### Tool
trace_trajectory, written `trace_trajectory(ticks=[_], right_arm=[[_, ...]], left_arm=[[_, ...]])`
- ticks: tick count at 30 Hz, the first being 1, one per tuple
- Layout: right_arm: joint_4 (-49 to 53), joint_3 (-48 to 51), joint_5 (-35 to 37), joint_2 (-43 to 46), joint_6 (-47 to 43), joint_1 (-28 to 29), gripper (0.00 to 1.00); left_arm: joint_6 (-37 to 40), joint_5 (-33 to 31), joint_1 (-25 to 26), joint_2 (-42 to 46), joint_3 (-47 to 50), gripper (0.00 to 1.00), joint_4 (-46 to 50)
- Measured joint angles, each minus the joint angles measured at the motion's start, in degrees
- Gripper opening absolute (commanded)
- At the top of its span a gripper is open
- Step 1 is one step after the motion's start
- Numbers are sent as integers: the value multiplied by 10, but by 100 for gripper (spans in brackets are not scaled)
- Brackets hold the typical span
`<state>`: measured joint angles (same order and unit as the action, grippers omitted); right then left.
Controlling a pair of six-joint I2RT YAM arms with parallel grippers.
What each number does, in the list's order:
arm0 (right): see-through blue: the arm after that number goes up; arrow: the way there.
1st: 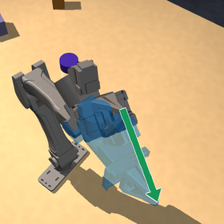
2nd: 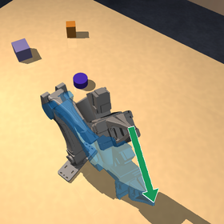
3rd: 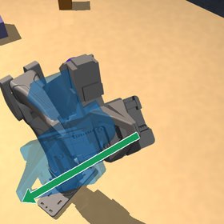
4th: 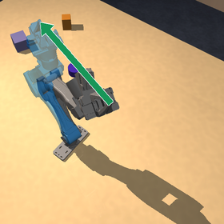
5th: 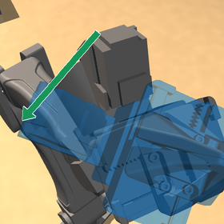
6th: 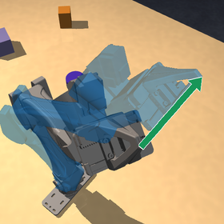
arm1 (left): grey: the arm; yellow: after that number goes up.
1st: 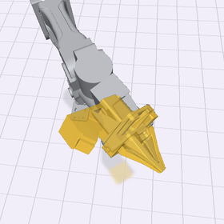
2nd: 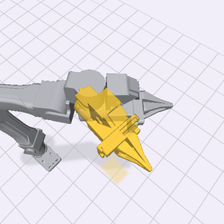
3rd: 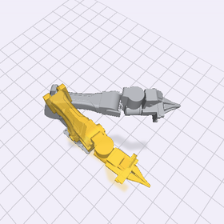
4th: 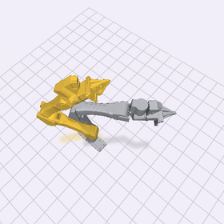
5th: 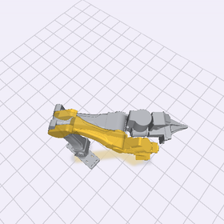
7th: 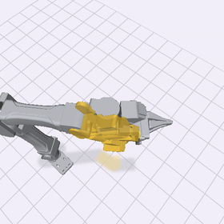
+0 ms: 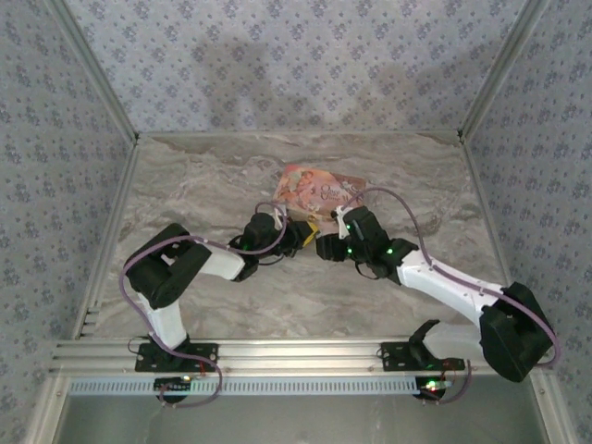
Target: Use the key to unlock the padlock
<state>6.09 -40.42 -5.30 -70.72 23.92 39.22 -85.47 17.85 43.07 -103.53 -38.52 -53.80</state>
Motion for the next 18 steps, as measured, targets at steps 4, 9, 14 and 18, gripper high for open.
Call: trace_trajectory(ticks=[4, 9, 14, 18], right_arm=[[-10, -11, 16, -19, -23, 2, 48], [-17, -23, 31, -40, -50, 2, 49], [-20, -37, 35, -62, -71, 2, 46], [-20, -41, 36, -71, -83, 2, 44]], left_arm=[[-4, 5, 0, 0, -4, 0, 0], [-11, 10, -2, 0, -9, 0, 0], [-12, 11, -3, 0, -12, 0, 0], [-12, 12, -3, 0, -12, 0, 0]])
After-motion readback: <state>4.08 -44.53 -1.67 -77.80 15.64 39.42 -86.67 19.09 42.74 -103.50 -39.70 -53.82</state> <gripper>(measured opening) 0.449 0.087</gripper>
